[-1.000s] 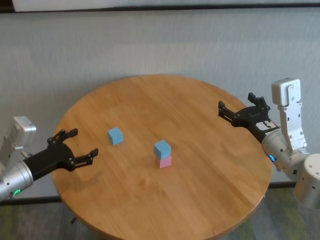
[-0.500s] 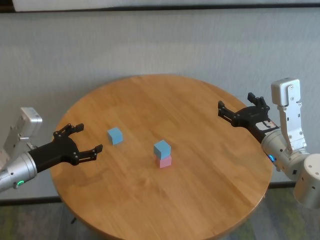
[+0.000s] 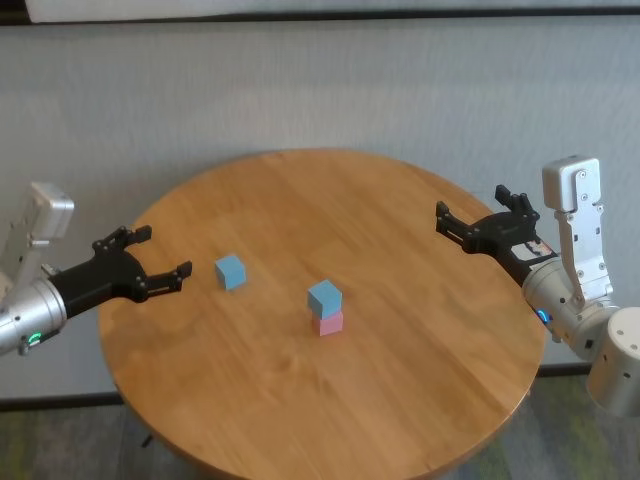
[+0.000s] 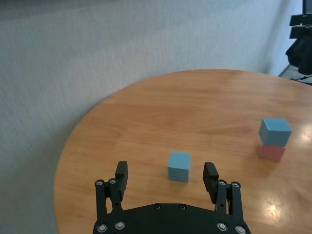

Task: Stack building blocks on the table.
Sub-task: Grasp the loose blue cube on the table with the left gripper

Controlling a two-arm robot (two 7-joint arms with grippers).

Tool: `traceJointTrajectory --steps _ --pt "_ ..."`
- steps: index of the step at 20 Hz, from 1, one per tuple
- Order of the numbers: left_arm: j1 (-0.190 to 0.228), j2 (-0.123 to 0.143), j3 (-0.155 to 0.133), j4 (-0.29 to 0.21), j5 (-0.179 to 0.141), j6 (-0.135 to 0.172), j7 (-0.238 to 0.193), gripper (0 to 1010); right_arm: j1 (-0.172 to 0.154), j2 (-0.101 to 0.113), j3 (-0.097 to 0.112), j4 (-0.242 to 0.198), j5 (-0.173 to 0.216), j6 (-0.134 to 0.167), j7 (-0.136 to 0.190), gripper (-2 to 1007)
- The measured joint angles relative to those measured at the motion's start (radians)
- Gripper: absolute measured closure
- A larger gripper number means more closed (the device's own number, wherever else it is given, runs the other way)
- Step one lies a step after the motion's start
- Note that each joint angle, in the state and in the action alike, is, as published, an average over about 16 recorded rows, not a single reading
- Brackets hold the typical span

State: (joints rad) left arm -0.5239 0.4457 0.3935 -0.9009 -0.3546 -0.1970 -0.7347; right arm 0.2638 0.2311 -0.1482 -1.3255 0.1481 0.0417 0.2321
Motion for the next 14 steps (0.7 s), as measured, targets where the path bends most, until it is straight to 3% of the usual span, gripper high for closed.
traceJointTrajectory --steps 7,10,14 --pt "-0.05 -0.026 0.005 0.047 0.01 0.081 0.043 9 0.0 0.0 0.0 0.0 0.0 0.0 0.0 1" --pt "-0.073 -0.04 0.009 0.082 0.017 0.099 0.049 9 0.0 0.0 0.0 0.0 0.0 0.0 0.0 1" --pt "-0.103 -0.058 0.013 0.135 0.026 0.102 0.043 9 0.0 0.0 0.0 0.0 0.0 0.0 0.0 1"
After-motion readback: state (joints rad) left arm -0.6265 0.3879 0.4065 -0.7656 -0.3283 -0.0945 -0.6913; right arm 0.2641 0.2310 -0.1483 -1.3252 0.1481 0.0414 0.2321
